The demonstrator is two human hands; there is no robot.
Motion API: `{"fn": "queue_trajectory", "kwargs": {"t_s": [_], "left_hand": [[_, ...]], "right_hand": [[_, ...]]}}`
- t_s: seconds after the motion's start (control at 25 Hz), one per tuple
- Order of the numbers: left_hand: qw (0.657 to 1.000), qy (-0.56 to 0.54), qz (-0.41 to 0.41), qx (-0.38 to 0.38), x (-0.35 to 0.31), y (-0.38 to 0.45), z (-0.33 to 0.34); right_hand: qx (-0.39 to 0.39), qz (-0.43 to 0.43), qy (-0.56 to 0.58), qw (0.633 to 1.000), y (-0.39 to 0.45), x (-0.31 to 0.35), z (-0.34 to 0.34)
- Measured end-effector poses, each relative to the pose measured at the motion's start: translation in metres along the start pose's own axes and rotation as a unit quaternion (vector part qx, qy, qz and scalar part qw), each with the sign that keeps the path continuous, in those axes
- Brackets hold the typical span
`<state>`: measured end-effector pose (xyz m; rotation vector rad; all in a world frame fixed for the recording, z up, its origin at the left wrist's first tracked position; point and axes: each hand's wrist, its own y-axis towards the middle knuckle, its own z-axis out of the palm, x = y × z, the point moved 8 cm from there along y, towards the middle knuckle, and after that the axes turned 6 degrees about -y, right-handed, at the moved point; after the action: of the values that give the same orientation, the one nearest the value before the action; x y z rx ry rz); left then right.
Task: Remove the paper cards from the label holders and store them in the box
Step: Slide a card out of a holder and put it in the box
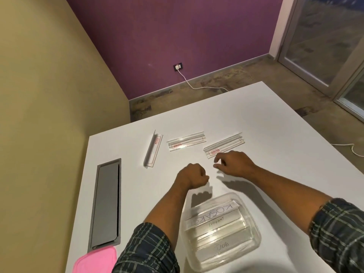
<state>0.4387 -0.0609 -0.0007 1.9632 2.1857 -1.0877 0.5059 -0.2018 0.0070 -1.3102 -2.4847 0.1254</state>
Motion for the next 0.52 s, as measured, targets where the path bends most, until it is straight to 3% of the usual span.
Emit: {"fn": "queue_trajectory", "kwargs": {"t_s": [0.2,0.32,0.44,0.52], "left_hand": [[0.999,0.007,-0.033,-0.036,0.014,0.054,-0.014],[0.998,0.026,-0.022,-0.052,0.009,0.083,-0.009],[0.997,0.032,-0.006,-0.066,0.001,0.111,-0.001],[0.997,0.050,0.005,-0.059,-0.004,0.127,0.003]], "right_hand": [[0.035,0.206,0.182,0.961,0.053,-0.074,0.033],[-0.007,0.259,0.271,0.927,0.076,-0.098,0.046],[-0.031,0.305,0.416,0.856,0.094,-0.111,0.063],[-0.037,0.335,0.444,0.830,0.102,-0.120,0.072]]}}
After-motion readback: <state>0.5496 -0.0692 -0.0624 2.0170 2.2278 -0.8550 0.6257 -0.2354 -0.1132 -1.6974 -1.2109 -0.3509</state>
